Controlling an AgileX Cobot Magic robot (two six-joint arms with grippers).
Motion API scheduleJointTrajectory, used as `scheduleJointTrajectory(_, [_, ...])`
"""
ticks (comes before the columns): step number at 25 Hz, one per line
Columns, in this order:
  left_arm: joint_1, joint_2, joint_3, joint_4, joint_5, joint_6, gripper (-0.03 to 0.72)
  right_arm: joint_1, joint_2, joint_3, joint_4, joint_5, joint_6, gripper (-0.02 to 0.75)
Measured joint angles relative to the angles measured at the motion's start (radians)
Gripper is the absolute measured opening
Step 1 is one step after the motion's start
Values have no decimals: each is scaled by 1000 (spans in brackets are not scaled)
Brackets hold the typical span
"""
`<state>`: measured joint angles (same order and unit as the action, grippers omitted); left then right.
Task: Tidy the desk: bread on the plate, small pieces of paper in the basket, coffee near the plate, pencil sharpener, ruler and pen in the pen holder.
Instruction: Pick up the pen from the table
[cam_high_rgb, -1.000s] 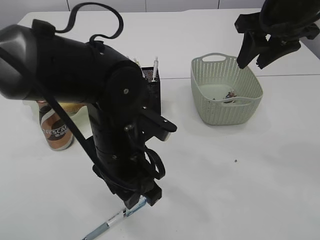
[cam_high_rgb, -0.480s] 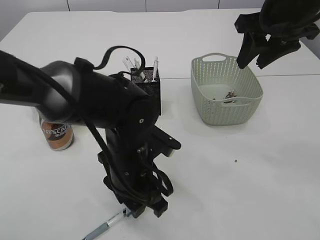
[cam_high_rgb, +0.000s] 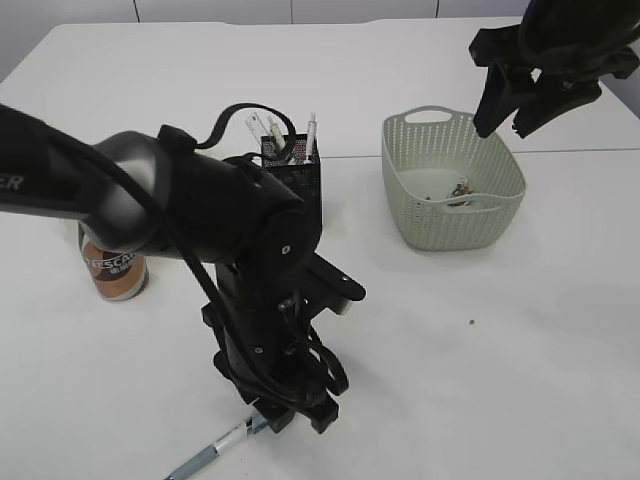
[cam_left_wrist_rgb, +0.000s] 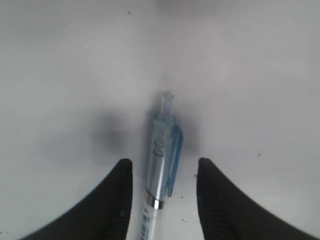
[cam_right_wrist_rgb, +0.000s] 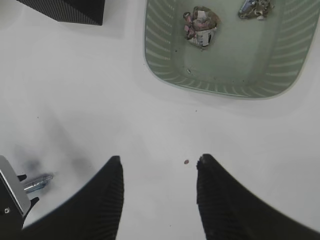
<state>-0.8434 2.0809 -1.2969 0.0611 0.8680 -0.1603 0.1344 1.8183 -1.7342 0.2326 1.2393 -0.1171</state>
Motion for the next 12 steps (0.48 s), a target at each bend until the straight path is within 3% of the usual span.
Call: scheduleJointTrajectory(12, [0, 29, 0, 11, 0, 0, 321, 0, 0, 0, 0, 0, 0, 353])
